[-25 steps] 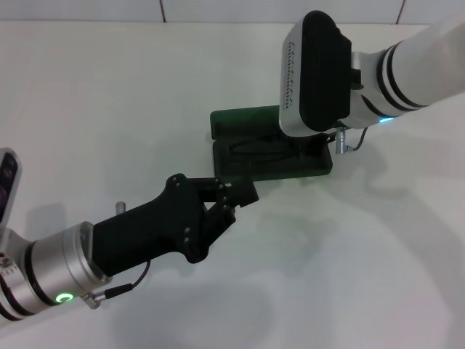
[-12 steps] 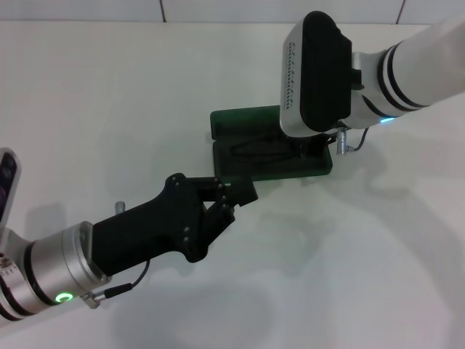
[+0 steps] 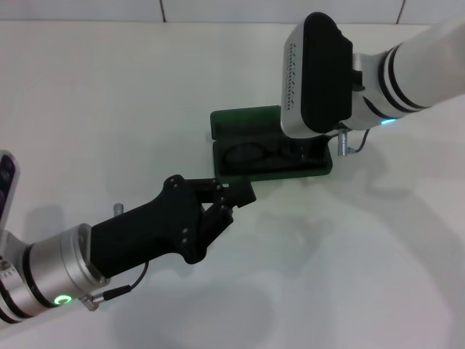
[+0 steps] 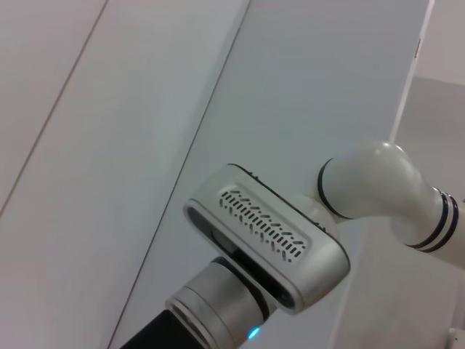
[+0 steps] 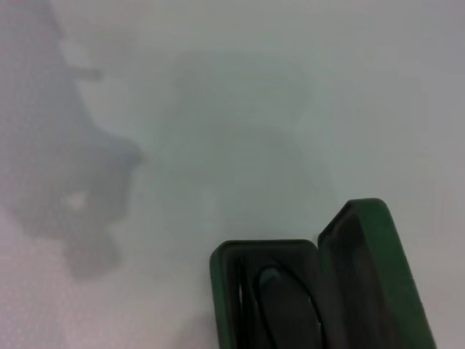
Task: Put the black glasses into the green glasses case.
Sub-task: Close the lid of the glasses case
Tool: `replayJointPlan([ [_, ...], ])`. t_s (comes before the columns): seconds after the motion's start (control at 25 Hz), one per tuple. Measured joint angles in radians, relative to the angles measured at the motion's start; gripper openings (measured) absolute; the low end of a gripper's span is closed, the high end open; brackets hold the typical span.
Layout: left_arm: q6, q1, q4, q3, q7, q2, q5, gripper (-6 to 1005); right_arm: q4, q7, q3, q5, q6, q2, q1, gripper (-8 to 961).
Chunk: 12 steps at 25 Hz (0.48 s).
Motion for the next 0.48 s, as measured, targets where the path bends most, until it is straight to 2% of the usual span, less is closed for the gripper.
replayJointPlan([
  [0.24, 0.001, 0.001, 0.000, -0.003, 0.000, 0.006, -0.009, 42, -0.088, 0.019, 0.031, 0.031, -0.023, 0.000, -0.076, 144],
  [0.36, 0.002, -0.007, 0.006, -0.051, -0.017, 0.017, -0.011, 42, -0.169, 0.012, 0.107, 0.133, -0.055, -0.002, -0.162, 145],
  [0.4, 0.002, -0.007, 0.006, -0.051, -0.017, 0.017, -0.011, 42, -0.202, -0.001, 0.149, 0.197, -0.079, -0.004, -0.201, 145],
  [0.44, 0.001, -0.008, 0.010, -0.095, -0.030, 0.030, -0.011, 42, -0.241, -0.032, 0.223, 0.299, -0.119, -0.005, -0.263, 145],
  [0.48, 0.001, -0.008, 0.010, -0.095, -0.030, 0.030, -0.011, 42, -0.241, -0.032, 0.223, 0.299, -0.119, -0.005, -0.263, 145],
])
